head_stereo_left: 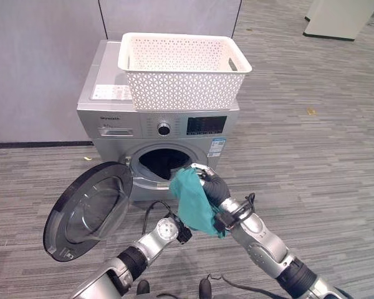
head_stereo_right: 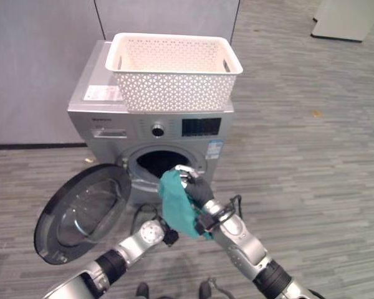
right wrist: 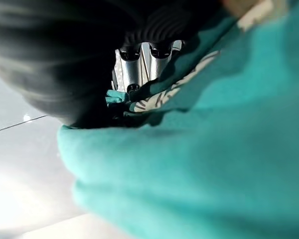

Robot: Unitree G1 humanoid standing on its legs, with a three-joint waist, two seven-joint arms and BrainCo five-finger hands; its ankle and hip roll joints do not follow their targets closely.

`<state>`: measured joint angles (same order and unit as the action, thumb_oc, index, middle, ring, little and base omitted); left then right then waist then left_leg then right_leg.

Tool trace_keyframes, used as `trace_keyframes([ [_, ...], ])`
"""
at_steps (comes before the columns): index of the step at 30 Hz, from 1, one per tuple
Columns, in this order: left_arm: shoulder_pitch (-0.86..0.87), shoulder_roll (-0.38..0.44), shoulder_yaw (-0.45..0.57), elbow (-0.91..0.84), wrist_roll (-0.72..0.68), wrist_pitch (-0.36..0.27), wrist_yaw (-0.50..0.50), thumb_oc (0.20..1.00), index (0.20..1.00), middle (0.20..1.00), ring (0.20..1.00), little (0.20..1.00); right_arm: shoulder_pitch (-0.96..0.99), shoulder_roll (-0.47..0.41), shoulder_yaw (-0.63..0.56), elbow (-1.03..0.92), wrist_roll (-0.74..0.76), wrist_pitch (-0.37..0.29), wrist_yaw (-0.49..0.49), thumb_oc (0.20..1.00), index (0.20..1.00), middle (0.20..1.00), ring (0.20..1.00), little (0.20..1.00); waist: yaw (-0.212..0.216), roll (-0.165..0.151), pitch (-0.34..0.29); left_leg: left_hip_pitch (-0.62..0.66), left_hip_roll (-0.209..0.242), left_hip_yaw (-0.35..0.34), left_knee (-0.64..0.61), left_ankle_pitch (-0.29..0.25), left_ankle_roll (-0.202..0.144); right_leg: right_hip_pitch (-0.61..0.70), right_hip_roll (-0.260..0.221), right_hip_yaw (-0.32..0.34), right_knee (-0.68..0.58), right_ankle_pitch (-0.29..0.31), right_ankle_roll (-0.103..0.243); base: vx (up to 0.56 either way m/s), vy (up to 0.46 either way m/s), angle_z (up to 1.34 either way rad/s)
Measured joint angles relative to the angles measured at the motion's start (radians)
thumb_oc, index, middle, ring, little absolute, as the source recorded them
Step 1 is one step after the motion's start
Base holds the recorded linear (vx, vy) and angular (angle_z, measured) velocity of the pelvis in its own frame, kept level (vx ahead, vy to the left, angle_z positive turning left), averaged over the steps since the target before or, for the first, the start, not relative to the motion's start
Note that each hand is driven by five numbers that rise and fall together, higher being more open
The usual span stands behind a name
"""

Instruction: Grab the laundry basket,head to the washer,open it,put in the laundry and shut it.

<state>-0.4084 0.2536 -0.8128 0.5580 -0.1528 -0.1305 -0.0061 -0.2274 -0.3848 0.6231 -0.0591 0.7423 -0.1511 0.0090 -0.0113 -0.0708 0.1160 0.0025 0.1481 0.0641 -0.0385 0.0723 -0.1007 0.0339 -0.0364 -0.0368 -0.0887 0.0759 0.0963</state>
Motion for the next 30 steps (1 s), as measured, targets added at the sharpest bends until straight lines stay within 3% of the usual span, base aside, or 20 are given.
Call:
trace_keyframes([
  [6,0.000,0.016,-0.028,-0.005,0.017,-0.003,-0.018,1.000,1.000,1.000,1.000,1.000,0.020,-0.005,-0.003,0.002,0.016,-0.001,0.009,0.200,0.200,0.200,0.200,0.200,0.000,-0.001,0.004,0.000,0.002,0.000,0.000,0.000,0.000,0.001,0.002,-0.001,-0.004,0.000,0.000,0.00,0.000,0.00],
  [7,0.000,0.016,-0.028,-0.008,0.018,-0.004,-0.018,0.517,0.517,0.517,0.517,0.517,0.020,-0.005,-0.003,0.002,0.025,-0.001,0.014,0.200,0.200,0.200,0.200,0.200,0.000,-0.003,0.006,0.000,0.002,0.000,-0.001,0.000,0.000,0.001,0.002,-0.001,-0.005,0.000,0.000,0.00,0.000,0.00],
  [8,0.000,0.016,-0.029,-0.008,0.032,-0.007,-0.016,0.517,0.517,0.517,0.517,0.517,0.021,-0.005,-0.004,0.001,0.029,-0.002,0.016,0.200,0.200,0.200,0.200,0.200,0.001,-0.003,0.007,0.000,0.002,-0.001,-0.001,0.000,0.000,0.001,0.002,-0.003,-0.006,0.000,0.000,0.00,0.000,0.00],
  [9,0.001,0.016,-0.031,-0.008,0.056,-0.015,-0.011,0.200,0.200,0.200,0.200,0.200,0.027,-0.005,-0.006,0.002,0.029,-0.005,0.017,0.200,0.200,0.200,0.200,0.200,0.001,-0.004,0.008,-0.001,0.002,-0.003,-0.001,0.000,0.000,0.001,0.002,-0.004,-0.007,0.000,0.000,0.00,0.000,0.00],
  [22,0.062,0.000,0.040,-0.007,0.029,-0.035,0.071,0.200,0.200,0.200,0.200,0.200,0.051,-0.016,-0.047,0.000,-0.033,-0.028,-0.009,0.200,0.200,0.200,0.200,0.200,0.028,-0.005,0.049,-0.008,0.001,-0.026,-0.001,0.004,-0.006,0.007,0.002,-0.030,-0.007,-0.003,0.002,0.00,-0.010,0.05],
  [23,0.065,-0.001,0.048,-0.006,0.004,-0.035,0.074,0.200,0.200,0.200,0.200,0.200,0.050,-0.018,-0.053,0.000,-0.052,-0.028,-0.015,0.777,0.777,0.777,0.777,0.777,0.028,-0.006,0.050,-0.008,0.000,-0.026,-0.001,0.004,-0.006,0.007,0.000,-0.030,-0.007,-0.003,0.002,0.00,0.000,0.00],
  [24,0.068,-0.002,0.054,-0.003,-0.006,-0.035,0.076,0.200,0.200,0.200,0.200,0.200,0.052,-0.023,-0.053,0.001,-0.070,-0.028,-0.024,1.000,1.000,1.000,1.000,1.000,0.029,-0.007,0.051,-0.008,0.000,-0.027,-0.001,0.004,-0.006,0.008,0.000,-0.031,-0.007,-0.003,0.002,0.00,0.000,0.00],
  [30,0.085,0.001,0.073,0.010,-0.007,-0.035,0.081,0.200,0.200,0.200,0.200,0.200,0.058,-0.064,-0.061,0.016,-0.175,-0.027,-0.030,1.000,1.000,1.000,1.000,1.000,0.028,-0.008,0.051,-0.005,0.000,-0.027,-0.001,0.004,-0.006,0.011,0.000,-0.031,-0.007,-0.003,0.002,0.02,0.000,0.00],
])
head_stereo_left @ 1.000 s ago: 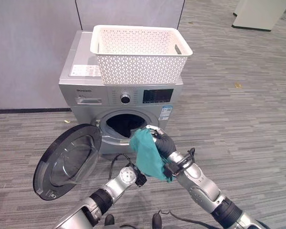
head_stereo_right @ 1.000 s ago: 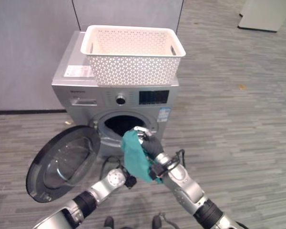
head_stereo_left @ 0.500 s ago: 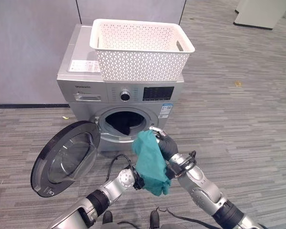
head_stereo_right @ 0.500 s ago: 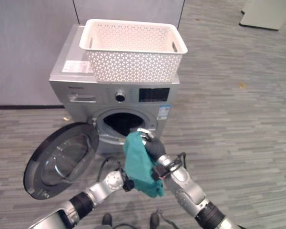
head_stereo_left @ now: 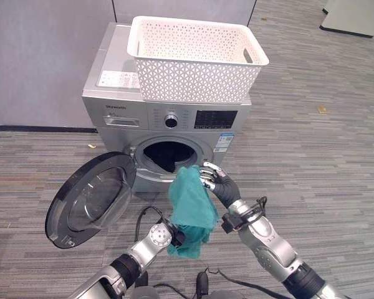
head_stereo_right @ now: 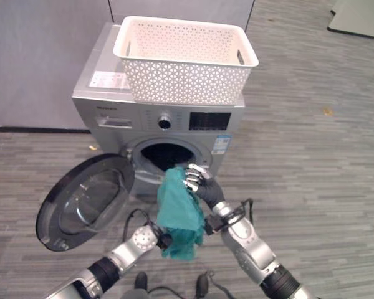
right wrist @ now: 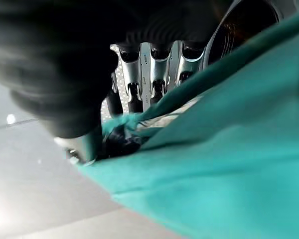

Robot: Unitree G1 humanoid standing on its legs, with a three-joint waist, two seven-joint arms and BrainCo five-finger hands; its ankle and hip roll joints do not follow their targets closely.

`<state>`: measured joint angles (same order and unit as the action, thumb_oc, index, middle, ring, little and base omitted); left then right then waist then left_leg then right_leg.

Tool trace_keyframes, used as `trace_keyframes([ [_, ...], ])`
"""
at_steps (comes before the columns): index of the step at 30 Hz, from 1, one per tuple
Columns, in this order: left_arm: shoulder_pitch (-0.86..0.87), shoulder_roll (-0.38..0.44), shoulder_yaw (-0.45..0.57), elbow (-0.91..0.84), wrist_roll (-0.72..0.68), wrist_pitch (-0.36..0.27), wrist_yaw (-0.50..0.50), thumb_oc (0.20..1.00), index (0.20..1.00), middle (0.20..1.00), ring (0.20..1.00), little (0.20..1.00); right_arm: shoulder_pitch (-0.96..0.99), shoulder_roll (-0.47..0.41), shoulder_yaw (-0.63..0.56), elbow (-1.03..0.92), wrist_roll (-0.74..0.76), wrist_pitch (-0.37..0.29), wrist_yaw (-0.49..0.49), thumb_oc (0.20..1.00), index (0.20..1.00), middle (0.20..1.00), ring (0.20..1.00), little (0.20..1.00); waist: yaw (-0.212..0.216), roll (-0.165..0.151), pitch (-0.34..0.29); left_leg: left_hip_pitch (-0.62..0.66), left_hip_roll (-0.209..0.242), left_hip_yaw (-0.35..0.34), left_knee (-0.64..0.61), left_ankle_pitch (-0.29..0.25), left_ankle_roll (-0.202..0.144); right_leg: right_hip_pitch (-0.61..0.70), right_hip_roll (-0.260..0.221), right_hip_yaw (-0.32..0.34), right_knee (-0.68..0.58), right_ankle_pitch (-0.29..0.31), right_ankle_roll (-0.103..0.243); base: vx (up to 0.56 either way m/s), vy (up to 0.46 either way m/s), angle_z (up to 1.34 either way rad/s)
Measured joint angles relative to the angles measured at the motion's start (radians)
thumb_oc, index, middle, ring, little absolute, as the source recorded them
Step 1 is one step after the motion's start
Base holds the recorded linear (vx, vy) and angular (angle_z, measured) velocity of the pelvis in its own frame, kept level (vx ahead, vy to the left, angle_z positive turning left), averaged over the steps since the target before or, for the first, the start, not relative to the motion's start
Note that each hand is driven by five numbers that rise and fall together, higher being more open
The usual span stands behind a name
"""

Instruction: Grab the laundry basket,head to the washer,open it,put in the laundry and shut it.

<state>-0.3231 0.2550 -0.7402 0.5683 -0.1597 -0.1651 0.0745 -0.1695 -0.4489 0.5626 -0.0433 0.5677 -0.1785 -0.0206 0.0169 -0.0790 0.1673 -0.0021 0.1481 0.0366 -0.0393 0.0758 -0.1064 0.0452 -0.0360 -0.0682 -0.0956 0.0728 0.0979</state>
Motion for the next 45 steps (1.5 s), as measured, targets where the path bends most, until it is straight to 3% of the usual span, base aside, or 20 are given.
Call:
trace_keyframes([
  [11,0.096,0.043,0.109,0.002,-0.035,0.000,0.000,0.200,0.200,0.200,0.200,0.200,0.201,-0.043,-0.221,0.123,-0.074,0.022,-0.027,1.000,1.000,1.000,1.000,1.000,-0.009,-0.004,0.001,0.015,0.001,0.007,-0.001,0.000,0.001,0.010,-0.002,0.007,0.000,-0.002,0.001,0.01,0.007,-0.02],
  [17,0.197,0.019,0.234,0.000,-0.196,-0.002,0.005,0.200,0.200,0.200,0.200,0.200,0.309,0.076,-0.333,0.210,-0.032,0.017,-0.046,1.000,1.000,1.000,1.000,1.000,-0.019,-0.004,0.000,0.022,0.004,0.010,-0.001,-0.002,0.003,0.016,-0.003,0.012,0.000,-0.004,-0.002,0.00,0.000,0.00],
  [23,0.276,0.025,0.293,-0.022,-0.278,-0.002,0.002,0.200,0.200,0.200,0.200,0.200,0.314,0.082,-0.332,0.311,-0.030,0.022,-0.044,1.000,1.000,1.000,1.000,1.000,-0.015,-0.005,-0.001,0.021,-0.001,0.029,0.019,-0.010,0.015,0.011,-0.008,0.033,0.000,-0.004,-0.006,0.01,0.054,-0.10],
  [26,0.311,0.058,0.325,-0.103,-0.306,-0.006,-0.011,0.200,0.200,0.200,0.200,0.200,0.298,0.093,-0.332,0.387,-0.031,0.022,-0.040,1.000,1.000,1.000,1.000,1.000,-0.006,0.004,-0.005,0.024,-0.015,0.035,0.037,-0.022,0.031,0.015,-0.022,0.048,0.004,-0.005,-0.012,0.04,0.112,-0.10],
  [31,0.332,0.063,0.365,-0.130,-0.315,-0.017,-0.021,0.200,0.200,0.200,0.200,0.200,0.263,0.119,-0.317,0.509,-0.032,0.029,-0.037,1.000,1.000,1.000,1.000,1.000,0.001,0.066,-0.037,0.036,-0.072,0.063,0.031,-0.047,0.063,-0.034,-0.063,0.084,0.068,0.001,-0.002,0.00,0.139,-0.24],
  [33,0.347,0.073,0.381,-0.130,-0.326,-0.027,-0.022,0.200,0.200,0.200,0.200,0.200,0.208,0.128,-0.271,0.551,-0.033,0.037,-0.029,1.000,1.000,1.000,1.000,1.000,0.024,0.079,-0.041,0.041,-0.080,0.125,0.025,-0.046,0.063,-0.108,-0.070,0.057,0.149,-0.005,-0.014,-0.06,0.075,-0.83],
  [34,0.352,0.074,0.389,-0.129,-0.340,-0.027,-0.025,0.200,0.200,0.200,0.200,0.200,0.188,0.138,-0.263,0.572,-0.034,0.037,-0.027,1.000,1.000,1.000,1.000,1.000,0.026,0.080,-0.041,0.040,-0.071,0.147,0.027,-0.045,0.063,-0.134,-0.074,0.004,0.176,0.007,-0.029,-0.02,0.030,-0.86],
  [35,0.362,0.080,0.402,-0.128,-0.346,-0.028,-0.031,0.200,0.200,0.200,0.200,0.200,0.166,0.160,-0.258,0.595,-0.035,0.039,-0.023,1.000,1.000,1.000,1.000,1.000,0.031,0.076,-0.041,0.042,-0.069,0.175,0.027,-0.054,0.075,-0.155,-0.084,-0.130,0.200,0.009,-0.061,0.01,-0.025,-0.53],
  [36,0.368,0.082,0.405,-0.126,-0.348,-0.028,-0.034,0.200,0.200,0.200,0.200,0.200,0.164,0.168,-0.257,0.601,-0.035,0.039,-0.022,1.000,1.000,1.000,1.000,1.000,0.033,0.071,-0.042,0.047,-0.071,0.186,0.025,-0.055,0.076,-0.152,-0.100,-0.177,0.202,-0.015,-0.082,0.02,-0.065,-0.59],
  [37,0.401,0.086,0.409,-0.127,-0.354,-0.027,-0.051,0.200,0.200,0.200,0.200,0.200,0.180,0.183,-0.256,0.613,-0.035,0.043,-0.020,1.000,1.000,1.000,1.000,1.000,0.028,0.069,-0.046,0.069,-0.064,0.226,0.015,-0.059,0.077,-0.156,-0.116,-0.243,0.247,-0.062,-0.080,0.03,-0.127,-0.46],
  [39,0.460,0.094,0.424,-0.137,-0.367,-0.027,-0.057,0.200,0.200,0.200,0.200,0.200,0.208,0.194,-0.249,0.612,-0.037,0.051,-0.018,1.000,1.000,1.000,1.000,1.000,0.035,0.063,-0.052,0.067,-0.047,0.253,0.033,-0.078,0.065,-0.184,-0.118,-0.267,0.372,-0.135,-0.067,0.03,-0.153,-0.42],
  [41,0.492,0.114,0.423,-0.132,-0.388,-0.026,-0.058,0.200,0.200,0.200,0.200,0.200,0.245,0.193,-0.248,0.619,-0.044,0.053,-0.018,1.000,1.000,1.000,1.000,1.000,0.036,0.022,-0.071,0.065,-0.051,0.252,0.063,-0.088,0.052,-0.180,-0.111,-0.262,0.410,-0.197,-0.081,0.04,-0.125,-0.15],
  [42,0.493,0.106,0.419,-0.110,-0.390,-0.020,-0.059,0.200,0.200,0.200,0.200,0.200,0.266,0.185,-0.254,0.628,-0.044,0.054,-0.018,1.000,1.000,1.000,1.000,1.000,0.043,0.016,-0.076,0.070,-0.043,0.240,0.078,-0.089,0.051,-0.153,-0.093,-0.252,0.368,-0.193,-0.081,0.05,-0.127,-0.08],
  [45,0.486,0.079,0.389,-0.108,-0.390,-0.005,-0.077,0.200,0.200,0.200,0.200,0.200,0.300,0.165,-0.262,0.631,-0.043,0.055,-0.018,1.000,1.000,1.000,1.000,1.000,0.050,0.043,-0.067,0.067,-0.015,0.166,0.098,-0.090,0.062,-0.109,-0.045,-0.247,0.291,-0.171,-0.099,0.02,-0.097,-0.09],
])
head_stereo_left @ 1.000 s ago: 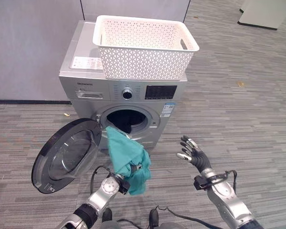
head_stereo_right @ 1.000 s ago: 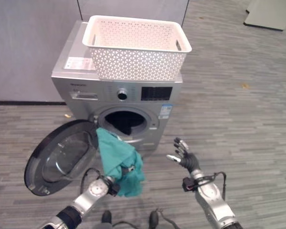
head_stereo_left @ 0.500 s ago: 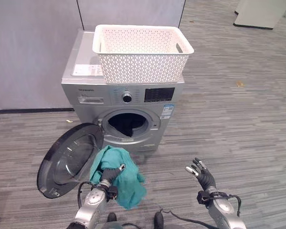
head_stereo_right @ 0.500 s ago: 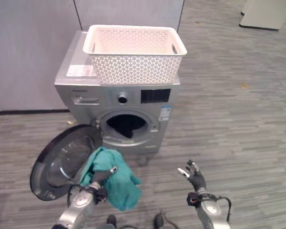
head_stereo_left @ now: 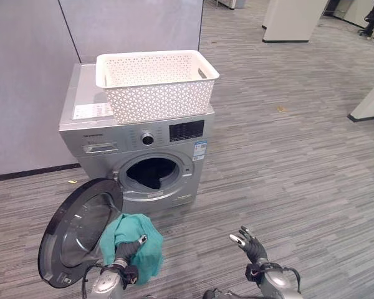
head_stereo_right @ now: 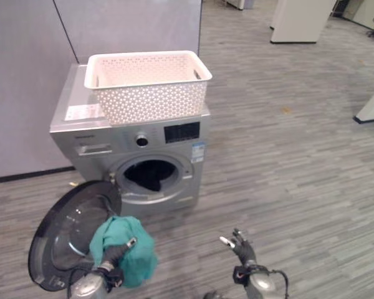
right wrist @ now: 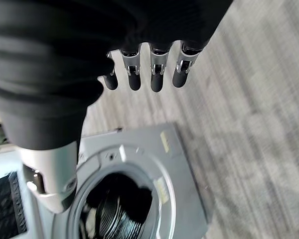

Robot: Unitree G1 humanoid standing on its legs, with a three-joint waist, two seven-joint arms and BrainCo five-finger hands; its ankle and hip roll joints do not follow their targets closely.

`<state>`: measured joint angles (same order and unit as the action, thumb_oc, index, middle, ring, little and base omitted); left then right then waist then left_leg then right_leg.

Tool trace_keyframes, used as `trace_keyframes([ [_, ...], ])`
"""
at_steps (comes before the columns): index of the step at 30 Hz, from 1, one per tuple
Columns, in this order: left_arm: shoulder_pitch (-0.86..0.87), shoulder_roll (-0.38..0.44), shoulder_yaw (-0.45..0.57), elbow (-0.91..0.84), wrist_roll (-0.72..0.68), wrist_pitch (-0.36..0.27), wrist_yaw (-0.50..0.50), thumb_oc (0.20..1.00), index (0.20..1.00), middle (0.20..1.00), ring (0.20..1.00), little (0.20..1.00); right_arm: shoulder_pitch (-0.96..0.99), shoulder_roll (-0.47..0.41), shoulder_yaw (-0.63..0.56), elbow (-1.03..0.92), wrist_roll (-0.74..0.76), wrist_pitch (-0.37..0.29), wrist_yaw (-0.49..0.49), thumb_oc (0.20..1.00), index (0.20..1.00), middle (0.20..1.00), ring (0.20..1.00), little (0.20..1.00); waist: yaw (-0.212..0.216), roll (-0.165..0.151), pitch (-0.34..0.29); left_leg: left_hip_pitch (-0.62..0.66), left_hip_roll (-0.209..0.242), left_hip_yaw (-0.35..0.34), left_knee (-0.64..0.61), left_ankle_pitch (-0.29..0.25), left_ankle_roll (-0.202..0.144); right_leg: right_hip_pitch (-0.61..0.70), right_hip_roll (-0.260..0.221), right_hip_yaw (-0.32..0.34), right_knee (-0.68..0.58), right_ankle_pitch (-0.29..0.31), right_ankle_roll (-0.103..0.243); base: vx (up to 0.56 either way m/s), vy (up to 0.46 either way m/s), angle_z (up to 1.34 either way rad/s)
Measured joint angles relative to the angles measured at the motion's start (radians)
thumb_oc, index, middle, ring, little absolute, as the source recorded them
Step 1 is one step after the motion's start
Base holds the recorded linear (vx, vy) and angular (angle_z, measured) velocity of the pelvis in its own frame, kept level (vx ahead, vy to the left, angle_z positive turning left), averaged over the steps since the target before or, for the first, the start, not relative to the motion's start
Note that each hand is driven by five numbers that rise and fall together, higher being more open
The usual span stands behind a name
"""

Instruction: Grab the laundry basket,head to the washer,open it,put in the laundry and shut it.

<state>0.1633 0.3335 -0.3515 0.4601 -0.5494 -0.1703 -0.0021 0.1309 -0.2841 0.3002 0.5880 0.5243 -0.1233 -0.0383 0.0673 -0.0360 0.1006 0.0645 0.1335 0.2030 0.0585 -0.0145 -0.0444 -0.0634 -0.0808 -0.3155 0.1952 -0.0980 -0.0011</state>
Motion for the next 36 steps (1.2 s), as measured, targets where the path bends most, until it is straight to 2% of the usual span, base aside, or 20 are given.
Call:
trace_keyframes([
  [3,-0.007,-0.023,-0.006,-0.001,0.000,0.001,-0.017,0.200,0.200,0.200,0.200,0.200,0.021,-0.010,0.006,0.001,-0.001,0.001,0.004,1.000,1.000,1.000,1.000,1.000,-0.002,0.015,-0.003,-0.010,0.015,-0.058,0.022,0.005,0.003,0.036,0.021,-0.021,-0.055,0.029,-0.004,0.00,-0.070,0.04],
  [10,-0.015,-0.032,-0.024,-0.004,0.001,0.005,-0.022,0.200,0.200,0.200,0.200,0.200,0.007,-0.020,0.009,0.003,-0.010,0.001,0.019,1.000,1.000,1.000,1.000,1.000,0.003,0.028,-0.007,-0.029,0.038,-0.090,0.068,0.012,-0.008,0.087,0.060,-0.022,-0.144,0.047,-0.008,-0.01,-0.092,0.08],
  [13,-0.013,-0.032,-0.025,-0.004,0.001,0.015,-0.022,0.200,0.200,0.200,0.200,0.200,-0.001,-0.024,0.009,0.004,-0.010,0.001,0.020,1.000,1.000,1.000,1.000,1.000,0.009,0.030,0.005,-0.036,0.041,-0.096,0.109,0.019,-0.020,0.116,0.073,-0.017,-0.169,0.052,-0.022,-0.01,-0.078,0.02],
  [14,-0.020,-0.023,-0.026,-0.004,0.002,0.017,-0.022,0.200,0.200,0.200,0.200,0.200,-0.003,-0.019,0.010,0.007,-0.010,0.001,0.020,1.000,1.000,1.000,1.000,1.000,0.007,0.015,0.019,-0.066,0.036,-0.116,0.177,0.017,-0.028,0.127,0.072,0.023,-0.180,0.039,-0.045,-0.02,-0.056,-0.02],
  [16,-0.018,-0.022,-0.025,-0.004,0.002,0.020,-0.022,0.200,0.200,0.200,0.200,0.200,-0.002,-0.020,0.014,0.009,-0.009,-0.001,0.020,1.000,1.000,1.000,1.000,1.000,0.030,0.012,0.023,-0.111,0.035,-0.148,0.266,0.028,-0.043,0.137,0.079,0.040,-0.201,0.019,-0.077,-0.02,-0.020,-0.05],
  [17,-0.033,-0.023,-0.029,-0.005,0.002,0.022,-0.022,0.200,0.200,0.200,0.200,0.200,-0.003,-0.021,0.013,0.017,-0.009,0.000,0.018,1.000,1.000,1.000,1.000,1.000,0.030,-0.002,0.039,-0.198,0.020,-0.222,0.393,0.041,-0.080,0.136,0.081,0.063,-0.208,0.012,-0.098,0.01,0.010,-0.05],
  [19,-0.033,-0.022,-0.035,-0.006,0.002,0.027,-0.022,0.200,0.200,0.200,0.200,0.200,-0.001,-0.021,0.013,0.017,-0.008,0.001,0.018,1.000,1.000,1.000,1.000,1.000,0.034,-0.008,0.040,-0.224,0.014,-0.273,0.333,0.032,-0.075,0.136,0.078,0.057,-0.220,0.012,-0.100,0.02,0.008,-0.05],
  [21,-0.040,-0.023,-0.044,-0.006,0.002,0.029,-0.022,0.200,0.200,0.200,0.200,0.200,0.000,-0.024,0.012,0.018,-0.008,0.001,0.018,1.000,1.000,1.000,1.000,1.000,0.028,0.000,0.047,-0.207,0.010,-0.272,0.227,0.041,-0.074,0.135,0.085,0.052,-0.217,0.011,-0.100,0.06,0.031,-0.05],
  [22,-0.043,-0.025,-0.055,-0.005,0.002,0.029,-0.022,0.200,0.200,0.200,0.200,0.200,0.002,-0.027,0.013,0.021,-0.008,0.000,0.017,1.000,1.000,1.000,1.000,1.000,0.024,0.001,0.051,-0.206,0.013,-0.284,0.196,0.103,-0.080,0.140,0.090,0.065,-0.214,0.007,-0.102,0.16,0.083,-0.10],
  [23,-0.068,-0.012,-0.062,0.008,0.007,0.032,-0.021,0.200,0.200,0.200,0.200,0.200,-0.020,-0.014,0.018,0.051,-0.008,0.002,0.016,1.000,1.000,1.000,1.000,1.000,0.019,-0.013,0.064,-0.229,0.016,-0.288,0.196,0.060,-0.078,0.135,0.087,0.080,-0.201,0.000,-0.114,0.16,0.083,-0.09],
  [24,-0.083,-0.002,-0.061,0.015,0.008,0.033,-0.020,0.200,0.200,0.200,0.200,0.200,-0.032,-0.004,0.019,0.058,-0.007,0.002,0.016,1.000,1.000,1.000,1.000,1.000,0.030,-0.020,0.070,-0.230,0.018,-0.306,0.142,0.060,-0.077,0.134,0.079,0.083,-0.196,-0.004,-0.114,0.11,0.053,-0.16],
  [25,-0.098,0.005,-0.060,0.019,0.008,0.033,-0.019,0.200,0.200,0.200,0.200,0.200,-0.044,-0.003,0.019,0.056,-0.007,0.001,0.017,1.000,1.000,1.000,1.000,1.000,0.032,-0.037,0.083,-0.223,0.044,-0.313,0.062,0.066,-0.081,0.132,0.072,0.090,-0.186,-0.005,-0.111,0.11,0.058,-0.26],
  [27,-0.103,0.001,-0.064,0.026,0.008,0.034,-0.017,0.200,0.200,0.200,0.200,0.200,-0.056,-0.006,0.014,0.061,0.003,0.000,0.012,1.000,1.000,1.000,1.000,1.000,0.028,-0.020,0.085,-0.226,0.097,-0.328,-0.020,0.069,-0.090,0.145,0.075,0.112,-0.176,-0.017,-0.087,0.17,0.116,-0.28],
  [29,-0.115,0.000,-0.062,0.026,0.008,0.034,-0.015,0.200,0.200,0.200,0.200,0.200,-0.074,-0.008,0.014,0.060,0.013,0.000,0.007,1.000,1.000,1.000,1.000,1.000,0.034,-0.001,0.092,-0.207,0.115,-0.292,-0.065,0.062,-0.082,0.134,0.073,0.139,-0.153,-0.030,-0.062,0.14,0.114,-0.47],
  [30,-0.110,-0.020,-0.058,0.025,0.008,0.034,-0.014,0.200,0.200,0.200,0.200,0.200,-0.073,-0.028,0.015,0.049,0.013,0.000,0.006,1.000,1.000,1.000,1.000,1.000,0.035,0.043,0.085,-0.200,0.129,-0.273,-0.052,-0.026,-0.036,0.138,0.084,0.152,-0.152,-0.033,-0.032,0.26,0.249,-0.62],
  [31,-0.101,-0.037,-0.044,0.025,0.008,0.034,-0.013,0.200,0.200,0.200,0.200,0.200,-0.082,-0.034,0.016,0.055,0.013,0.003,0.004,1.000,1.000,1.000,1.000,1.000,0.037,0.072,0.078,-0.196,0.139,-0.269,-0.064,0.016,-0.091,0.130,0.094,0.166,-0.117,-0.030,0.000,0.21,0.202,-0.56],
  [32,-0.100,-0.040,-0.035,0.024,0.008,0.035,-0.012,0.200,0.200,0.200,0.200,0.200,-0.084,-0.024,0.019,0.055,0.013,0.005,0.004,1.000,1.000,1.000,1.000,1.000,0.042,0.067,0.081,-0.187,0.134,-0.253,-0.062,0.026,-0.096,0.108,0.081,0.169,-0.057,-0.052,0.024,0.14,0.144,-0.41],
  [33,-0.082,-0.010,-0.018,0.020,0.008,0.034,-0.012,0.200,0.200,0.200,0.200,0.200,-0.079,0.008,0.040,0.054,0.013,0.010,0.005,1.000,1.000,1.000,1.000,1.000,0.042,0.041,0.067,-0.173,0.103,-0.231,-0.067,0.032,-0.093,0.081,0.051,0.171,0.066,-0.099,0.038,0.13,0.133,-0.29],
  [35,-0.058,0.035,-0.008,0.013,0.008,0.034,-0.006,0.200,0.200,0.200,0.200,0.200,-0.070,0.028,0.059,0.048,0.013,0.009,0.019,1.000,1.000,1.000,1.000,1.000,0.054,0.003,0.045,-0.148,0.062,-0.188,-0.058,0.083,-0.080,0.108,0.014,0.176,0.069,-0.150,0.029,0.23,0.250,-0.22],
  [36,-0.057,0.038,-0.005,0.013,0.007,0.034,-0.004,0.200,0.200,0.200,0.200,0.200,-0.070,0.032,0.050,0.053,0.013,0.009,0.019,1.000,1.000,1.000,1.000,1.000,0.053,0.002,0.041,-0.158,0.055,-0.188,-0.029,0.085,-0.078,0.133,0.007,0.170,0.043,-0.176,0.035,0.19,0.238,-0.11],
])
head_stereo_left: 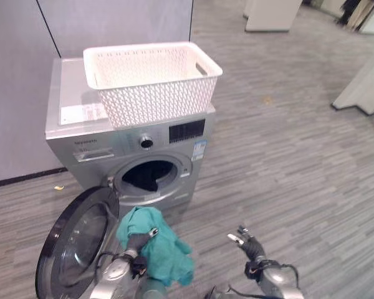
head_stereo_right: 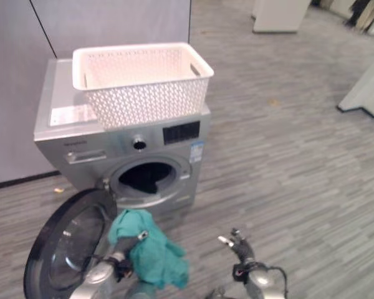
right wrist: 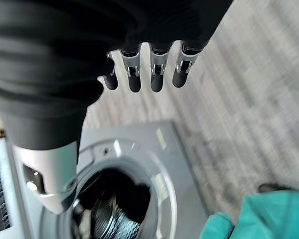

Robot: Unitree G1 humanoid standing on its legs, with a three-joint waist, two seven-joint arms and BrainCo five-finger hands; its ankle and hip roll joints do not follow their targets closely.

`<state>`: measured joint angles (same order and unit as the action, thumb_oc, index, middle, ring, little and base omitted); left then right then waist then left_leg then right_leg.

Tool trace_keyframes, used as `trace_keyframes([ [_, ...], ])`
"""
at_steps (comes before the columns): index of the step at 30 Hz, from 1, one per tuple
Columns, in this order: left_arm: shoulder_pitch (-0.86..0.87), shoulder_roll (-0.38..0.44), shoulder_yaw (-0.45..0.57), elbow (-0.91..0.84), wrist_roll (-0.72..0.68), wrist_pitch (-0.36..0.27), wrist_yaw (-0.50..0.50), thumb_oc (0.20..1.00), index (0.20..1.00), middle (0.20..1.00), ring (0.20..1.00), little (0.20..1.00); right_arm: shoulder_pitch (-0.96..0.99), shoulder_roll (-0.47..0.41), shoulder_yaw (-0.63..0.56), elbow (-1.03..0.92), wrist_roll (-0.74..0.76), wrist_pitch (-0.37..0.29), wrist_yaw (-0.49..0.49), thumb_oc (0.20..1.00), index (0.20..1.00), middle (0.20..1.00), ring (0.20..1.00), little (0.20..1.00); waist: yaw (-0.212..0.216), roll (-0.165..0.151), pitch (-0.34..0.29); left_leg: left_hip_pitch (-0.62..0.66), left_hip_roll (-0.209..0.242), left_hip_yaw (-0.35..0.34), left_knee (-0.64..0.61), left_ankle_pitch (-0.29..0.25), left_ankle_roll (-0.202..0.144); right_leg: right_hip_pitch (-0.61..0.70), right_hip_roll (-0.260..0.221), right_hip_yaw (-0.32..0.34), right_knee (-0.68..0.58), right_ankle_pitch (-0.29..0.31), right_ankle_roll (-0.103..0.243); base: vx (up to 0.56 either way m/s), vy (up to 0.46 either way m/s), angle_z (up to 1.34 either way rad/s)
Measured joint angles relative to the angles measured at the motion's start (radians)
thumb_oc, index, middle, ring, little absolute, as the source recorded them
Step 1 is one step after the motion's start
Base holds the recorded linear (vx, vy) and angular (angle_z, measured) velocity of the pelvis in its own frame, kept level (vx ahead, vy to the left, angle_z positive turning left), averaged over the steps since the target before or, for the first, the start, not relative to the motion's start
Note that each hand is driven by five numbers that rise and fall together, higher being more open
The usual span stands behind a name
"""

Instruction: Grab the laundry basket,head to the washer,open it,put in the laundry and shut it.

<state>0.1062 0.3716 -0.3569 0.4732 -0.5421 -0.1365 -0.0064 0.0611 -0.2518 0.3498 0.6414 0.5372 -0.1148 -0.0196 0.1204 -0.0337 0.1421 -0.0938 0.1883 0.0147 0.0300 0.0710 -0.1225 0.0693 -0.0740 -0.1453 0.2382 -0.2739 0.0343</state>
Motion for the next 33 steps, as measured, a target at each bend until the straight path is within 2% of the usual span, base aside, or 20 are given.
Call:
trace_keyframes([
  [2,0.008,-0.006,-0.001,0.000,0.000,-0.001,0.000,0.200,0.200,0.200,0.200,0.200,0.009,0.001,-0.014,0.007,0.000,0.002,0.000,1.000,1.000,1.000,1.000,1.000,0.006,0.004,-0.009,-0.021,-0.014,0.027,0.048,0.004,0.007,0.024,-0.025,-0.002,-0.045,-0.002,0.013,0.18,0.249,-0.03],
  [3,0.010,-0.008,0.000,-0.001,0.000,-0.002,0.001,0.200,0.200,0.200,0.200,0.200,0.009,0.002,-0.014,0.007,0.000,0.002,0.000,1.000,1.000,1.000,1.000,1.000,0.005,0.001,-0.012,-0.028,-0.030,0.037,0.056,0.004,0.022,0.022,-0.040,0.001,-0.061,0.008,0.026,0.13,0.184,-0.08],
  [6,0.011,-0.002,0.001,-0.002,0.000,-0.002,0.001,0.200,0.200,0.200,0.200,0.200,0.007,0.010,-0.012,0.006,-0.001,0.004,0.003,1.000,1.000,1.000,1.000,1.000,0.005,-0.011,-0.013,-0.029,-0.062,0.058,0.059,-0.006,0.043,0.033,-0.074,0.004,-0.110,0.076,0.063,0.13,0.165,-0.09],
  [9,0.008,0.000,0.010,-0.004,0.000,-0.005,0.001,0.200,0.200,0.200,0.200,0.200,-0.011,0.012,-0.006,0.006,-0.001,0.004,0.004,1.000,1.000,1.000,1.000,1.000,0.012,-0.024,-0.017,-0.030,-0.081,0.083,0.070,-0.030,0.063,0.044,-0.101,0.007,-0.153,0.099,0.085,0.09,0.118,-0.15],
  [13,-0.009,0.017,0.010,-0.008,0.002,-0.007,0.000,0.200,0.200,0.200,0.200,0.200,-0.032,0.023,-0.002,0.018,-0.006,0.004,0.006,1.000,1.000,1.000,1.000,1.000,0.025,-0.036,-0.011,-0.040,-0.094,0.082,0.106,-0.048,0.078,0.067,-0.112,0.007,-0.191,0.124,0.093,0.10,0.146,-0.07],
  [15,0.000,0.019,0.011,-0.026,0.002,-0.010,0.000,0.200,0.200,0.200,0.200,0.200,-0.034,0.024,-0.004,0.026,-0.019,0.004,0.007,1.000,1.000,1.000,1.000,1.000,0.032,-0.036,-0.011,-0.046,-0.097,0.080,0.135,-0.073,0.076,0.071,-0.117,0.012,-0.191,0.123,0.093,0.16,0.254,-0.09],
  [16,-0.002,0.020,0.006,-0.031,0.003,-0.010,-0.004,0.200,0.200,0.200,0.200,0.200,-0.036,0.029,-0.013,0.038,-0.024,0.003,0.009,1.000,1.000,1.000,1.000,1.000,0.032,-0.037,-0.010,-0.053,-0.112,0.082,0.150,-0.100,0.088,0.071,-0.124,0.008,-0.187,0.120,0.091,0.21,0.458,0.05],
  [18,-0.003,0.012,-0.013,-0.028,0.005,-0.010,-0.012,0.200,0.200,0.200,0.200,0.200,-0.029,0.025,-0.020,0.087,-0.041,0.007,0.008,1.000,1.000,1.000,1.000,1.000,0.026,-0.027,-0.017,-0.044,-0.144,0.067,0.145,-0.114,0.100,0.056,-0.145,0.002,-0.135,0.116,0.091,0.06,0.274,0.08],
  [19,-0.008,0.009,-0.020,-0.027,0.013,-0.009,-0.016,0.200,0.200,0.200,0.200,0.200,-0.033,0.022,-0.028,0.117,-0.042,0.009,0.008,1.000,1.000,1.000,1.000,1.000,0.028,-0.015,-0.016,-0.045,-0.149,0.068,0.144,-0.119,0.121,0.001,-0.161,0.009,-0.031,0.109,0.085,0.04,0.315,0.04],
  [20,-0.008,0.009,-0.020,-0.028,0.018,-0.008,-0.020,0.200,0.200,0.200,0.200,0.200,-0.017,0.030,-0.038,0.128,-0.041,0.012,0.006,1.000,1.000,1.000,1.000,1.000,0.013,-0.003,-0.018,-0.048,-0.165,0.072,0.144,-0.119,0.120,-0.052,-0.176,0.014,0.067,0.119,0.070,0.10,0.406,0.03],
  [21,-0.005,0.011,-0.015,-0.030,0.029,-0.008,-0.022,0.200,0.200,0.200,0.200,0.200,-0.007,0.038,-0.040,0.132,-0.041,0.010,0.005,1.000,1.000,1.000,1.000,1.000,-0.001,0.001,-0.013,-0.050,-0.191,0.075,0.163,-0.135,0.135,-0.098,-0.201,0.039,0.164,0.129,0.061,0.14,0.317,0.17],
  [22,-0.004,0.018,-0.018,-0.028,0.037,-0.004,-0.023,0.200,0.200,0.200,0.200,0.200,-0.014,0.032,-0.054,0.129,-0.041,0.013,0.003,1.000,1.000,1.000,1.000,1.000,-0.012,0.020,0.003,-0.037,-0.200,0.066,0.166,-0.153,0.167,-0.162,-0.227,0.046,0.298,0.150,0.049,0.11,0.136,0.15],
  [23,0.003,0.019,-0.019,-0.028,0.040,-0.002,-0.026,0.200,0.200,0.200,0.200,0.200,-0.004,0.035,-0.053,0.123,-0.041,0.014,0.006,1.000,1.000,1.000,1.000,1.000,-0.024,0.031,0.003,-0.024,-0.204,0.068,0.156,-0.154,0.173,-0.196,-0.253,0.040,0.359,0.150,0.048,0.06,0.044,0.04],
  [25,0.010,0.024,-0.014,-0.028,0.041,-0.001,-0.026,0.200,0.200,0.200,0.200,0.200,0.010,0.044,-0.053,0.115,-0.041,0.014,0.009,1.000,1.000,1.000,1.000,1.000,-0.023,0.040,0.005,-0.004,-0.218,0.076,0.140,-0.155,0.185,-0.212,-0.275,0.014,0.362,0.147,0.056,0.08,0.010,0.03],
  [26,0.007,0.032,-0.014,-0.029,0.041,-0.001,-0.027,0.200,0.200,0.200,0.200,0.200,0.010,0.047,-0.052,0.114,-0.041,0.014,0.010,1.000,1.000,1.000,1.000,1.000,-0.023,0.043,0.007,-0.002,-0.222,0.076,0.141,-0.155,0.187,-0.229,-0.271,0.017,0.372,0.151,0.064,0.23,-0.032,-0.03],
  [27,0.019,0.038,-0.013,-0.034,0.041,0.000,-0.030,0.200,0.200,0.200,0.200,0.200,0.013,0.042,-0.054,0.115,-0.042,0.016,0.019,1.000,1.000,1.000,1.000,1.000,-0.022,0.046,0.011,0.022,-0.227,0.069,0.124,-0.163,0.208,-0.237,-0.277,-0.003,0.301,0.141,0.083,0.23,-0.032,-0.07],
  [29,0.031,0.042,-0.020,-0.033,0.041,0.005,-0.042,0.200,0.200,0.200,0.200,0.200,0.000,0.038,-0.055,0.114,-0.042,0.015,0.022,1.000,1.000,1.000,1.000,1.000,-0.044,0.058,0.006,0.025,-0.227,0.045,0.123,-0.155,0.207,-0.198,-0.273,-0.001,0.146,0.169,0.122,0.09,-0.067,0.26],
  [30,0.026,0.043,-0.020,-0.033,0.041,0.005,-0.048,0.200,0.200,0.200,0.200,0.200,0.004,0.038,-0.054,0.115,-0.042,0.018,0.023,1.000,1.000,1.000,1.000,1.000,-0.052,0.058,0.007,0.032,-0.230,0.023,0.121,-0.151,0.202,-0.211,-0.285,0.010,0.114,0.198,0.136,0.15,-0.103,0.54],
  [32,0.032,0.043,-0.020,-0.030,0.043,0.004,-0.048,0.200,0.200,0.200,0.200,0.200,0.009,0.040,-0.053,0.113,-0.042,0.025,0.024,1.000,1.000,1.000,1.000,1.000,-0.052,0.054,0.004,0.051,-0.234,0.013,0.109,-0.144,0.191,-0.202,-0.280,0.049,0.035,0.241,0.147,0.17,-0.187,0.32],
  [33,0.038,0.037,-0.019,-0.028,0.043,0.004,-0.048,0.200,0.200,0.200,0.200,0.200,0.009,0.040,-0.055,0.112,-0.042,0.027,0.024,1.000,1.000,1.000,1.000,1.000,-0.049,0.052,0.002,0.061,-0.238,-0.002,0.100,-0.142,0.183,-0.181,-0.274,0.090,-0.039,0.268,0.181,0.09,-0.150,0.39],
])
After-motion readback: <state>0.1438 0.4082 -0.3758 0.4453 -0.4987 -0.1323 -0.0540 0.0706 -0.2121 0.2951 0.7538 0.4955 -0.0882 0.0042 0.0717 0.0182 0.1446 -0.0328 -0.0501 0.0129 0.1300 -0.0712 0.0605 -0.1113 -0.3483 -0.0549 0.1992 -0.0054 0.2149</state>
